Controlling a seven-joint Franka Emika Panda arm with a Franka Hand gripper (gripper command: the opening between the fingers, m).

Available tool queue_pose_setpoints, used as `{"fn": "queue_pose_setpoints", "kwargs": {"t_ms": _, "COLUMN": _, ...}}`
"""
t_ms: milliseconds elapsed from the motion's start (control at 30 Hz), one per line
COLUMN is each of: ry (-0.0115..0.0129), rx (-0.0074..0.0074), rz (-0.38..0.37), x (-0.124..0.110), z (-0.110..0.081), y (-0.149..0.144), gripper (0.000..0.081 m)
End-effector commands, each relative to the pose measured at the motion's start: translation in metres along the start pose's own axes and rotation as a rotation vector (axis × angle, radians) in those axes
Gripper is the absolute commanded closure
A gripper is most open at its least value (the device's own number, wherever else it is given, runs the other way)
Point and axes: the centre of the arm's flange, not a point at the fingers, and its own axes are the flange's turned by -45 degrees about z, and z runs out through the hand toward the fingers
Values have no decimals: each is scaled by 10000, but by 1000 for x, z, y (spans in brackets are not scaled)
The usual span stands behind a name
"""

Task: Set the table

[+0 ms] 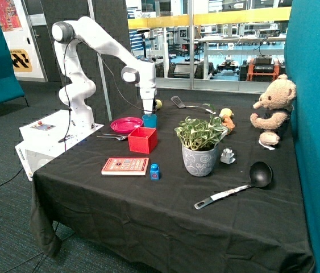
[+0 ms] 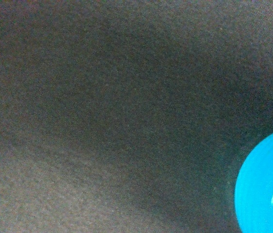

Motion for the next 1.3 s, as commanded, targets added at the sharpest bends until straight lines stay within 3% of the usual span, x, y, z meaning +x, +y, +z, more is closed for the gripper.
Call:
{"fn": "queue_pose_setpoints", "kwargs": {"t_ms": 0, "ry": 17, "rx": -4, "rz": -103, "x": 1, "z": 1, "y": -4, "gripper": 56}}
{"fn": "queue_pose_setpoints", "kwargs": {"t_ms": 867, "ry": 17, "rx": -5, "rz": -217, "x": 2, "z": -18, "y": 0, "gripper": 47}}
{"fn": "queue_pose_setpoints", "kwargs": {"t_ms": 1267, "ry": 17, "rx": -5, "rz": -359, "x": 1, "z": -40, "y": -2, "gripper": 140}}
